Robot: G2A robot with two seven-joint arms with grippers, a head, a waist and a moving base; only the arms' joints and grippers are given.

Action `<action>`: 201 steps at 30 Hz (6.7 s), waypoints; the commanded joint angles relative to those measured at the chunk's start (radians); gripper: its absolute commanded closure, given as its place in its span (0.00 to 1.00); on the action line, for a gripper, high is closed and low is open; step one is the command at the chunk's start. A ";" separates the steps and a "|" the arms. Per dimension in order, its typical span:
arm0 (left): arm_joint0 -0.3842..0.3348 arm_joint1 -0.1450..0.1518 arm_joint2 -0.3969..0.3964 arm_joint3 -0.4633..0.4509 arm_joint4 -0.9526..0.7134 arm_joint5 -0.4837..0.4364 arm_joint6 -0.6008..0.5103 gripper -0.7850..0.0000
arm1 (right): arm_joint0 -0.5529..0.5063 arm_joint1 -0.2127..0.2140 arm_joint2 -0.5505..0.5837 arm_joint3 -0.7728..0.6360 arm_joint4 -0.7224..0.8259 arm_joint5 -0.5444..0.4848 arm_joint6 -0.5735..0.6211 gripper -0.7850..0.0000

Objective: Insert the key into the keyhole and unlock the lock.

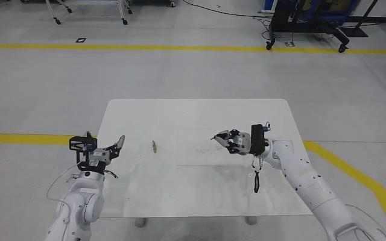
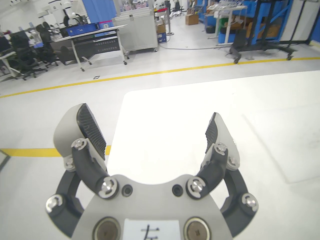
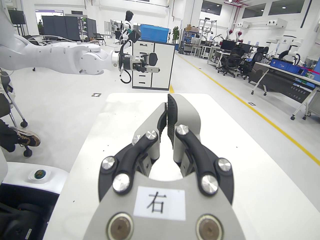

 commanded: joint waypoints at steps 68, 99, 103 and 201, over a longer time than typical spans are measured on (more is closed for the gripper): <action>-0.906 -0.002 0.801 0.717 -1.744 -0.695 -1.068 0.55 | 0.064 -0.062 -0.333 0.053 1.845 0.056 1.019 1.00; -0.978 -0.031 0.891 0.855 -1.691 -0.767 -0.995 0.84 | 0.031 -0.117 -0.250 0.081 1.824 0.077 1.102 1.00; -0.979 -0.032 0.889 0.859 -1.695 -0.769 -0.993 1.00 | 0.028 -0.125 -0.242 0.087 1.810 0.077 1.099 1.00; -0.980 0.126 0.927 0.696 -1.592 -0.807 -0.955 0.00 | -0.185 0.026 0.234 -0.108 1.516 0.000 1.379 1.00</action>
